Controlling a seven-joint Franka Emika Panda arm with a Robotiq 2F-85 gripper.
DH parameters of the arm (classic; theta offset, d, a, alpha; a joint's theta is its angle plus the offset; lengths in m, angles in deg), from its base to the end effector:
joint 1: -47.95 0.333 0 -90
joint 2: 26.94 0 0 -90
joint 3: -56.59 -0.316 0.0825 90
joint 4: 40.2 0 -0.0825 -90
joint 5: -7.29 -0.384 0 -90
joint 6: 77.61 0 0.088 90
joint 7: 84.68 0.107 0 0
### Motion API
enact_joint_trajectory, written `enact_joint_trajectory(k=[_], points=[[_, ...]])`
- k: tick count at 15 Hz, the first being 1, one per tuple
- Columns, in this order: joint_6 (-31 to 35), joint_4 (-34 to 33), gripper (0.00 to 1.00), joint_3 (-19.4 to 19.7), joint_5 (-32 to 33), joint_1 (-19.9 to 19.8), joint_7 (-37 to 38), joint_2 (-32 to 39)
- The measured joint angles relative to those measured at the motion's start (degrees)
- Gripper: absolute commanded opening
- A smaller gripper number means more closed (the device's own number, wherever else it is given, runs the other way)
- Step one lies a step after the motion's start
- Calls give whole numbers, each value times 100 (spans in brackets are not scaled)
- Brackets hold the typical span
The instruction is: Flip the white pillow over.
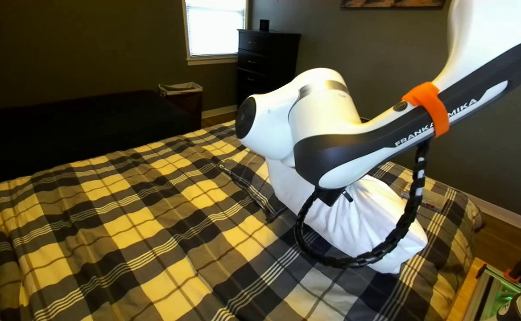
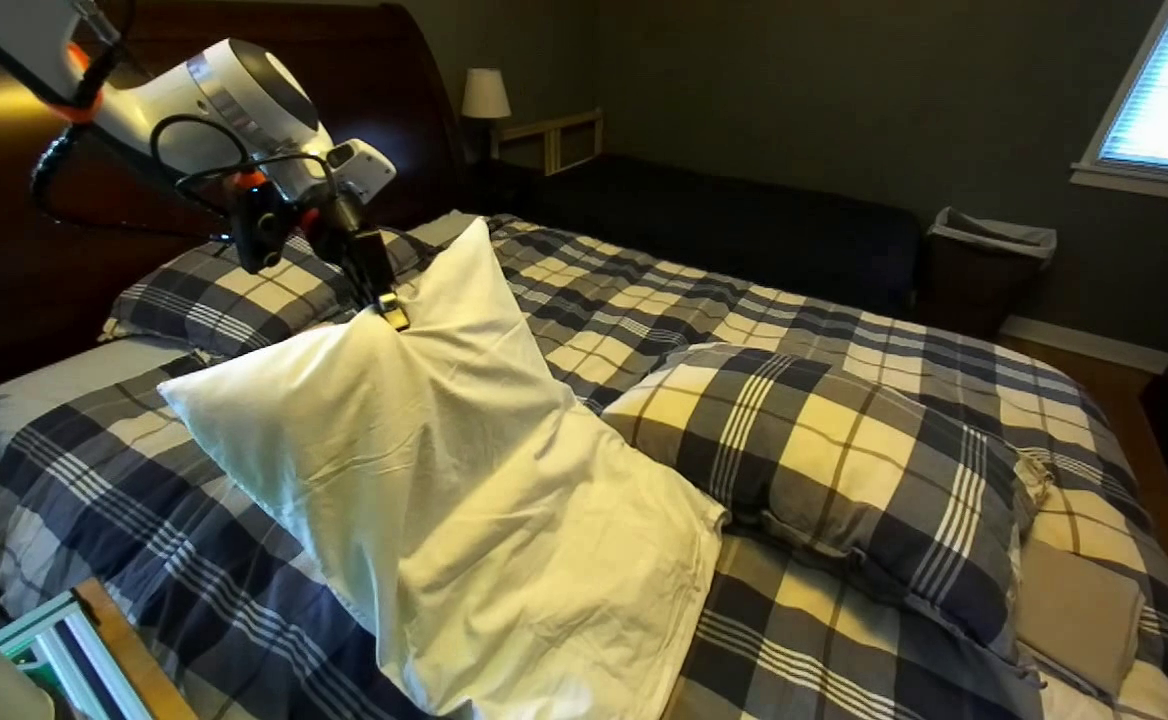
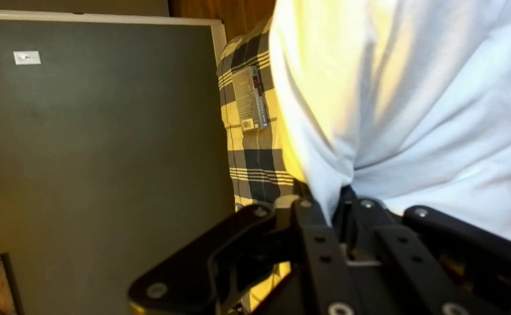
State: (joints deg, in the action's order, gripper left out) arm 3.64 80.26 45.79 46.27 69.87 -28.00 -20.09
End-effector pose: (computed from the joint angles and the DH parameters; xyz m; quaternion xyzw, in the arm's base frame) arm 0.4407 0.1928 0.3526 0.8703 -0.0973 -0.0405 0.4811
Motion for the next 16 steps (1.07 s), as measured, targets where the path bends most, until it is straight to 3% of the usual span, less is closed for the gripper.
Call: enact_joint_trajectory(k=[12, 16], points=[[-337, 147, 3, 479, 905, -1426, -919, -1375], [-336, 101, 3, 669, 1025, -1728, -1287, -1644]])
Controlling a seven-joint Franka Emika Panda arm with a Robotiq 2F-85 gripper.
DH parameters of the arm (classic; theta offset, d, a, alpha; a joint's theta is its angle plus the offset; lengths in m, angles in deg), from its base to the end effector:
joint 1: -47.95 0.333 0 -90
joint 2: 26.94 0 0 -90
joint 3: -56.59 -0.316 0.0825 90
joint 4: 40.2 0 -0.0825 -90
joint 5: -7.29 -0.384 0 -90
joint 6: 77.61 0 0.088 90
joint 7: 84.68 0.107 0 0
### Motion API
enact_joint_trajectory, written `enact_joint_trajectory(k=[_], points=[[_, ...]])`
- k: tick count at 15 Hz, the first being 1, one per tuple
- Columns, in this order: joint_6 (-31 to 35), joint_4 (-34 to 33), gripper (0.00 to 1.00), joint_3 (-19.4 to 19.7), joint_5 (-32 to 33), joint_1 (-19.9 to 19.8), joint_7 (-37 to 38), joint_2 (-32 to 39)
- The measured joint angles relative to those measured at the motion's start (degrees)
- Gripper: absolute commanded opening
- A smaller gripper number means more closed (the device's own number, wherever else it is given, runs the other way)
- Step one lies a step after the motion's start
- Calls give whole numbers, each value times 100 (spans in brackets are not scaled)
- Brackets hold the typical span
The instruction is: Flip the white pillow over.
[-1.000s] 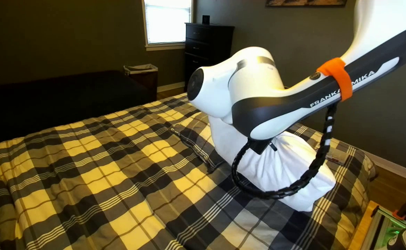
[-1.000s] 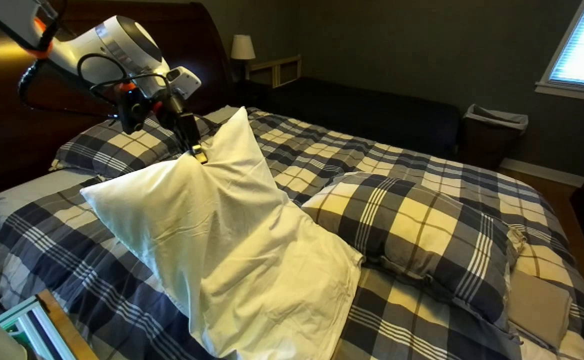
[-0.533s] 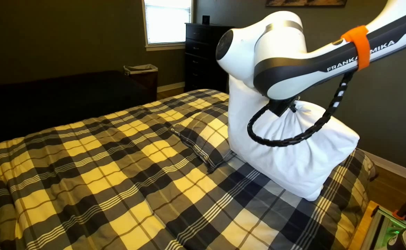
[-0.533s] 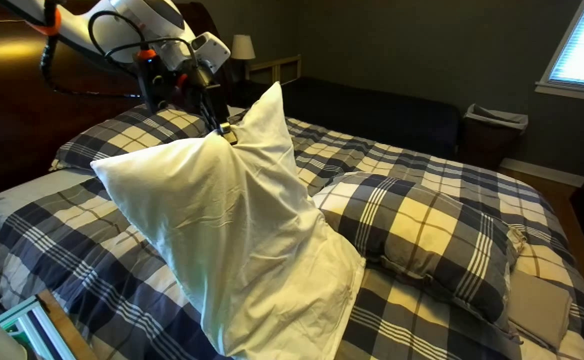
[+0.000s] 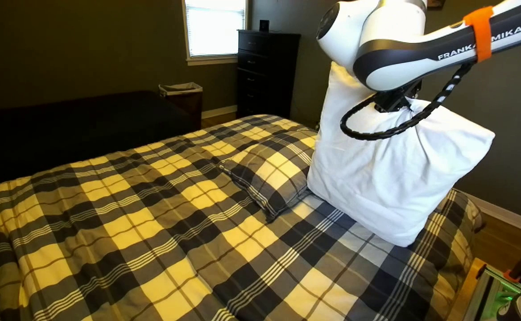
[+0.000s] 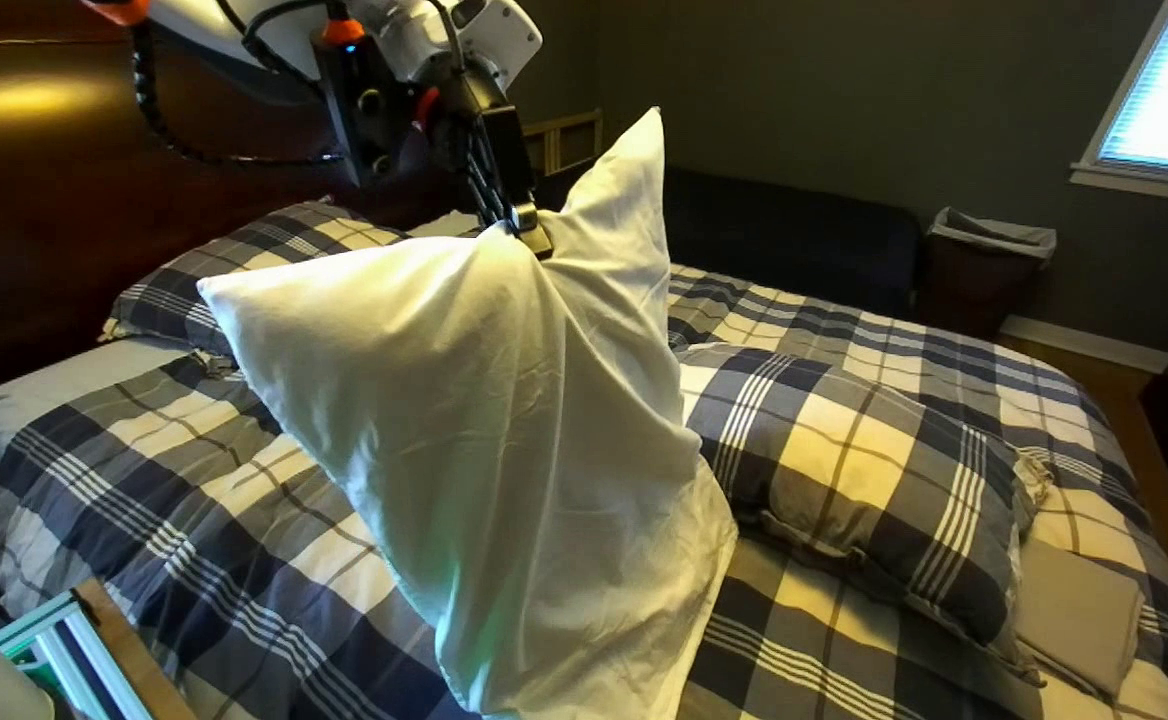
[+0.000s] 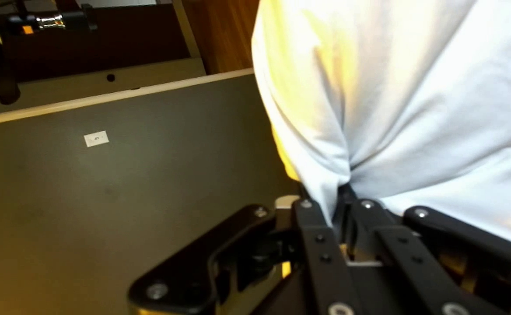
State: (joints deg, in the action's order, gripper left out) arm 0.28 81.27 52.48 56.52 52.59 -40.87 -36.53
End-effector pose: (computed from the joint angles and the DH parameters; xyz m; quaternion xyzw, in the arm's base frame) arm 0.4536 -0.0230 0.4944 0.8367 -0.2291 -0.0528 0.4946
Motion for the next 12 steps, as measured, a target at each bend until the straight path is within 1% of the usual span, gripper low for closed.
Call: enact_joint_trajectory(k=[2, 6, 10, 12], points=[[0, -9, 3, -16, -31, -6, -189, -155], [-13, -29, 3, -215, -198, 74, -456, -556], [-335, -279, 3, -438, -681, 135, -537, -852], [-466, -444, 3, -545, -815, 151, -537, -930]])
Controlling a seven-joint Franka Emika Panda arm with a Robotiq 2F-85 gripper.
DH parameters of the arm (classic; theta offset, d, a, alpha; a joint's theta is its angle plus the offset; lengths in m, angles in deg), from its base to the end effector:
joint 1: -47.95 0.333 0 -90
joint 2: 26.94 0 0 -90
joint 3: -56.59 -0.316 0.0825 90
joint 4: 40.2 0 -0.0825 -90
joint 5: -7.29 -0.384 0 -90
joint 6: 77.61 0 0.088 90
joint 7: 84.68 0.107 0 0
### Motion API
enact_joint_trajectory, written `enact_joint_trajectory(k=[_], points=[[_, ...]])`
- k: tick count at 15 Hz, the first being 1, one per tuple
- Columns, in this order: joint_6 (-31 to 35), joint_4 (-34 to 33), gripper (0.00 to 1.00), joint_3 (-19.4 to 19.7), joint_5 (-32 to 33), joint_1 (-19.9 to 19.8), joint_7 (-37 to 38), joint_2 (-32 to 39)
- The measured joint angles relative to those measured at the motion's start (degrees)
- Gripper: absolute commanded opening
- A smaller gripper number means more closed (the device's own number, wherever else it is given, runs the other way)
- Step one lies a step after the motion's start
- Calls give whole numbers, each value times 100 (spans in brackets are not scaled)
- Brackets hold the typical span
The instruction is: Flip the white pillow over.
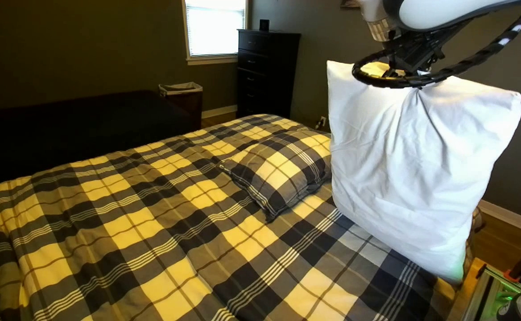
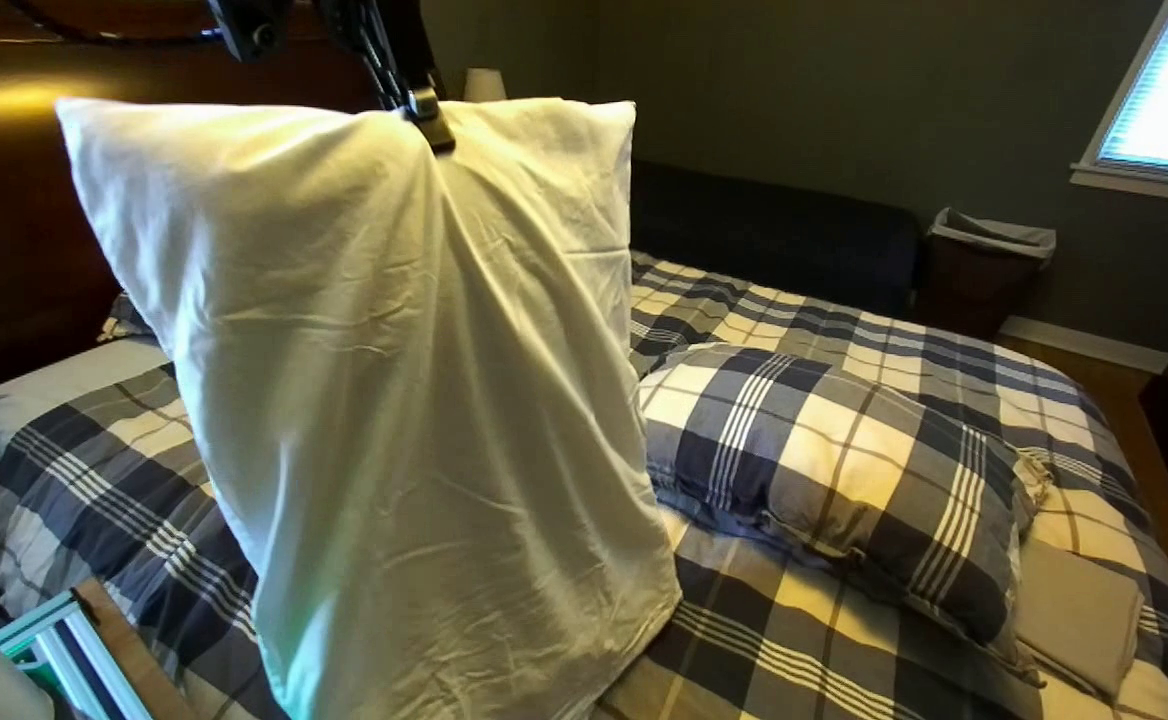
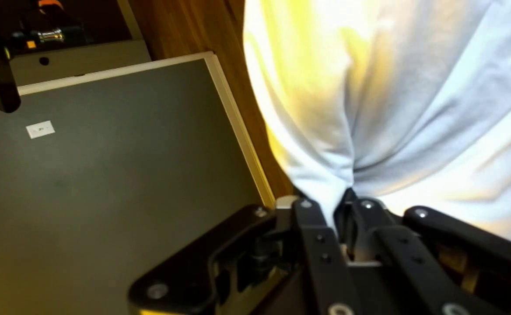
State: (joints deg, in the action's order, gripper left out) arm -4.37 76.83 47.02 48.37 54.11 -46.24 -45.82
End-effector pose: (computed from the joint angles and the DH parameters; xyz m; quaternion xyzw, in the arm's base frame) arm 0.4121 0.0391 0.5854 0.8795 -0.2124 -0.0123 0.4258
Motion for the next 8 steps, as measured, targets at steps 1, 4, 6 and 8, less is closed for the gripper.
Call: enact_joint_trajectory(k=[1, 4, 6, 8], points=[[-29, -84, 3, -57, -6, 5, 0, -21], [-30, -315, 3, -217, -6, 41, -3, -14], [-26, -451, 3, -325, -6, 93, -42, 35], [17, -568, 3, -429, -6, 166, -90, 124]])
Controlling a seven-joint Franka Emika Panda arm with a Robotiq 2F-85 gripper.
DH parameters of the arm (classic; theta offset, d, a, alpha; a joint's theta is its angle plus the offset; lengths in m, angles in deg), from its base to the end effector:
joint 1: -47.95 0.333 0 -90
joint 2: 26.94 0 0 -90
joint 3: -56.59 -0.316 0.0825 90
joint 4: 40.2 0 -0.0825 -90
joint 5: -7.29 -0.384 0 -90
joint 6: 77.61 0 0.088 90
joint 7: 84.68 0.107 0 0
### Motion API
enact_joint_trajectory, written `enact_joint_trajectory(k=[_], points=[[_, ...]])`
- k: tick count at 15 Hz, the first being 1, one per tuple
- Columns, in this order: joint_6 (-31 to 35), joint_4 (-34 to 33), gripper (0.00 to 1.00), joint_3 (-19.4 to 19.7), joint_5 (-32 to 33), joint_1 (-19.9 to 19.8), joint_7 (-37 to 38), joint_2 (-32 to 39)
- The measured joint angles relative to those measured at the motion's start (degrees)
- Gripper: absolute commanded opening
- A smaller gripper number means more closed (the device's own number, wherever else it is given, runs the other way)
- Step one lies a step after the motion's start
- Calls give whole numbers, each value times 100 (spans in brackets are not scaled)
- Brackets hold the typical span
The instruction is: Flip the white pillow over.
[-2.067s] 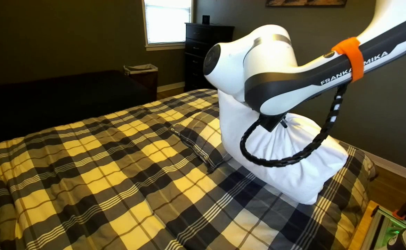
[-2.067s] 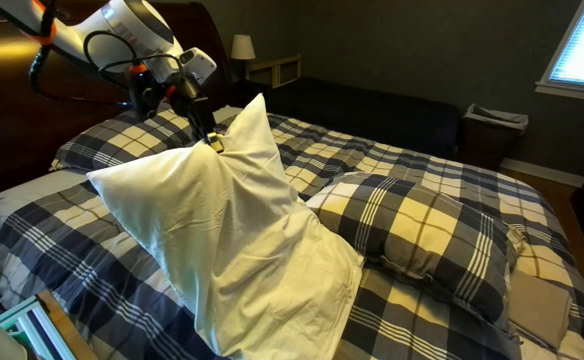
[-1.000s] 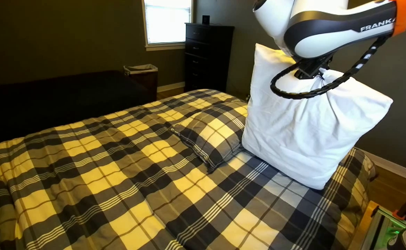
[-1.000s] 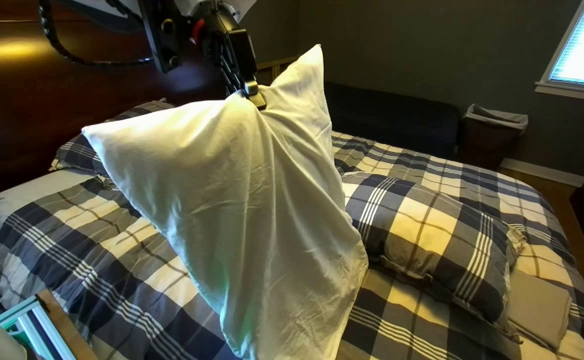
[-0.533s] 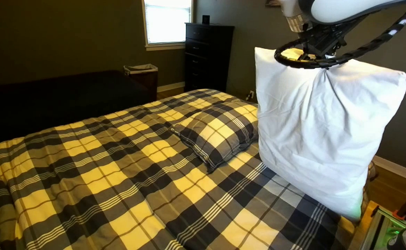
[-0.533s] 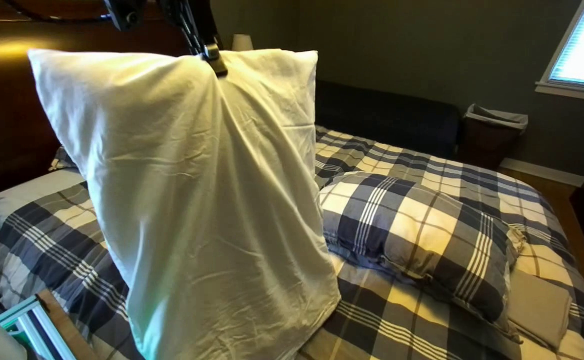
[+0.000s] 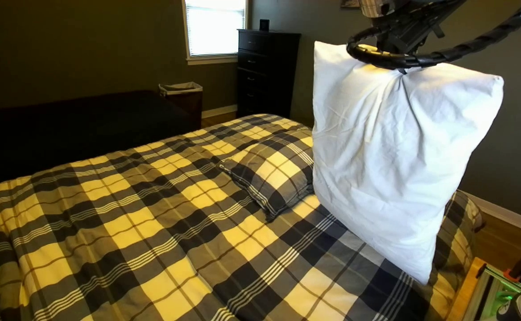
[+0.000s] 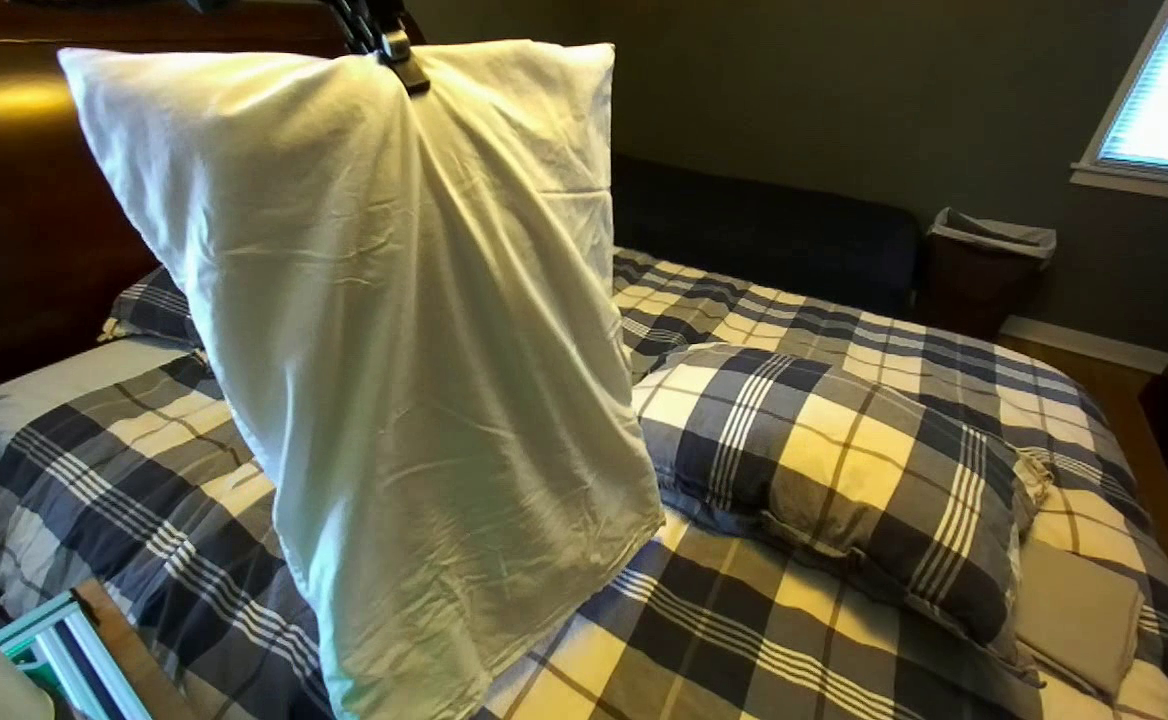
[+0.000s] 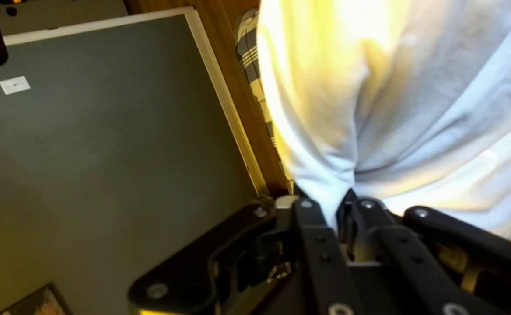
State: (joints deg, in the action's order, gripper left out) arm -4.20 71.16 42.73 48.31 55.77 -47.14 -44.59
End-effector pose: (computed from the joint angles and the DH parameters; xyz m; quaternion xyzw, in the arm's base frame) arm 0.4158 0.0923 0.6188 0.8923 -0.1737 0.0407 0.4147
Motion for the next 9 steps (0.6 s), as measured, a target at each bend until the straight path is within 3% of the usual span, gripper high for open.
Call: enact_joint_trajectory(k=[9], points=[[633, -224, 3, -123, -673, 251, -471, 242]])
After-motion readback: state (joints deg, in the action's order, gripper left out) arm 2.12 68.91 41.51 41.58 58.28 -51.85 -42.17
